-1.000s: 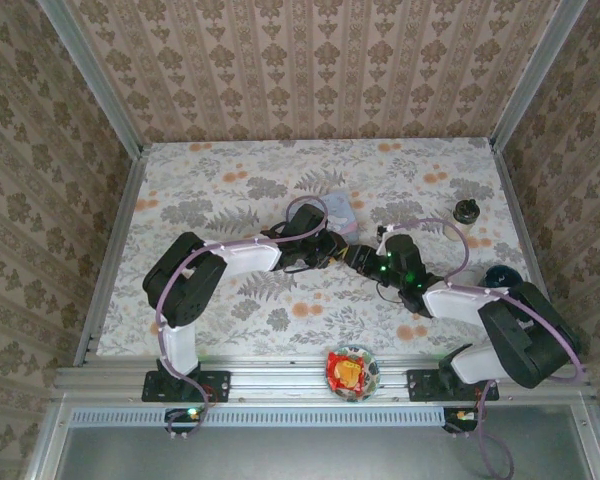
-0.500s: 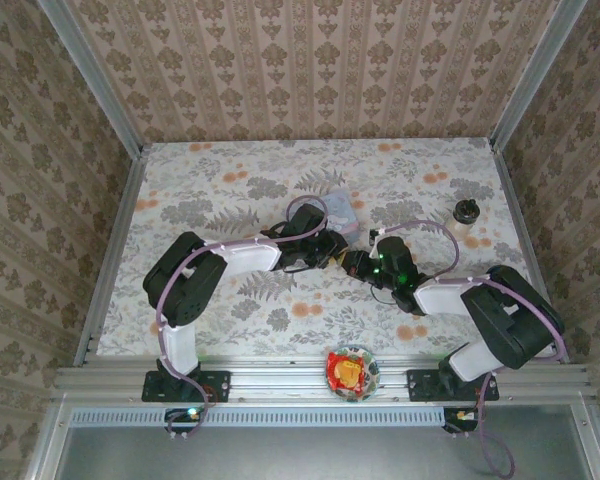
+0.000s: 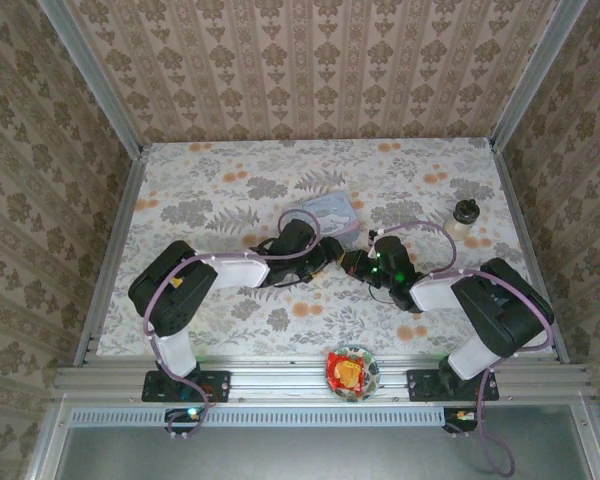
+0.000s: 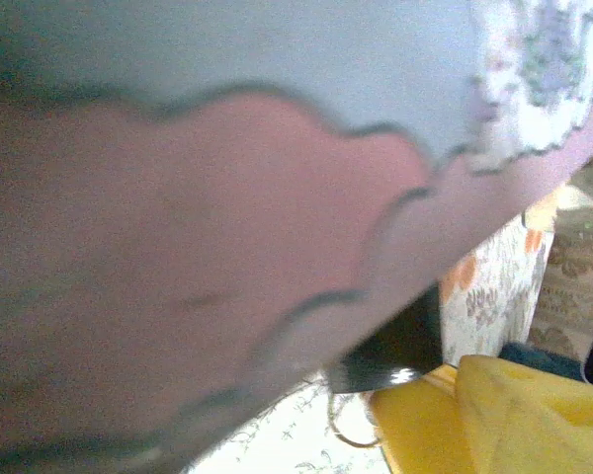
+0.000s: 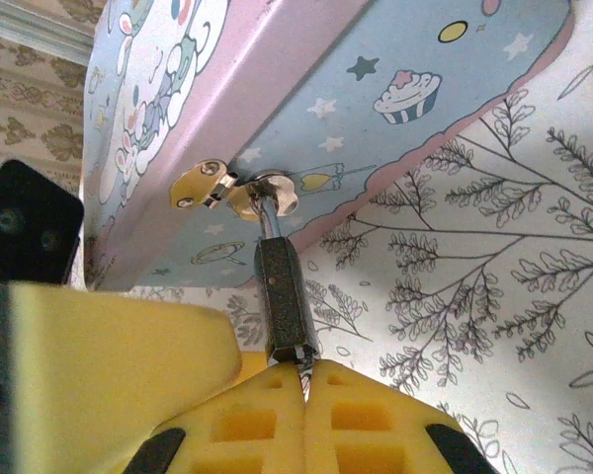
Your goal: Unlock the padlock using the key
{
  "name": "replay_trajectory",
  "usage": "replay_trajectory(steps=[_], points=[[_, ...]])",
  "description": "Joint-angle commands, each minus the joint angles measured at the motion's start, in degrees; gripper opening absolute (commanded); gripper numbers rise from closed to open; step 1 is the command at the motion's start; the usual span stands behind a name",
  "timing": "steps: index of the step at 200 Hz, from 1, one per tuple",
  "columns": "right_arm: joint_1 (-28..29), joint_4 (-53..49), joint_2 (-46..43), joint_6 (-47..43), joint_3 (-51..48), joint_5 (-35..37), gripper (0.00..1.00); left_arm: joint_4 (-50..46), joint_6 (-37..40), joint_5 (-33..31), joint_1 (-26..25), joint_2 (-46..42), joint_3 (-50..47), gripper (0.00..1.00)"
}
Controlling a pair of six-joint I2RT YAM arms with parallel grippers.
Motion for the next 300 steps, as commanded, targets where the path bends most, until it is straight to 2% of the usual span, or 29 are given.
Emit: replay_trajectory(steps=[1, 24, 78, 102, 120, 187, 195, 247, 253, 278, 300], points=[[-0.4, 4.9, 0.9, 1.8, 2.2, 0.8, 0.01, 9.6, 0.5, -3.9, -0.3, -0.6, -3.0, 0.73], [-0.5, 5.7, 1.3, 2.3, 2.2, 0.5, 0.01, 16.7, 0.2, -4.5, -0.3, 0.9, -4.6, 0.69], [-0.5, 5.7, 1.6, 2.5, 2.7, 0.3, 0.01, 24.6, 2.0, -5.8, -0.3, 2.4, -5.7, 0.63], [-0.5, 6.6, 2.3, 2.8, 2.7, 0.1, 0.01, 28.6, 0.0, -5.2, -0.1, 4.6, -6.1, 0.57], [-0.5, 7.6, 3.1, 3.3, 2.8, -0.1, 0.01, 30.8, -1.9, -4.7, 0.2, 6.4, -6.3, 0.56], [-0.5, 9.8, 4.9, 4.4, 3.3, -0.9, 0.01, 32.9, -1.7, -5.0, 0.4, 7.5, -6.3, 0.55], [-0.5, 10.1, 5.1, 4.5, 3.4, -1.0, 0.01, 33.1, -1.4, -5.1, 0.5, 7.7, -6.2, 0.51], [-0.5, 11.3, 6.4, 5.2, 3.9, -1.6, 0.01, 34.2, -1.4, -5.0, 0.7, 8.5, -5.6, 0.45], [-0.5, 11.4, 6.5, 5.2, 3.9, -1.6, 0.01, 34.4, -1.2, -5.0, 0.7, 8.6, -5.6, 0.4], [-0.5, 11.5, 6.6, 5.3, 3.9, -1.5, 0.02, 34.6, -1.2, -5.2, 0.7, 8.7, -5.6, 0.39], [-0.5, 11.0, 6.6, 5.1, 3.9, -1.4, 0.05, 34.9, -0.8, -5.2, 0.8, 8.6, -5.7, 0.3]])
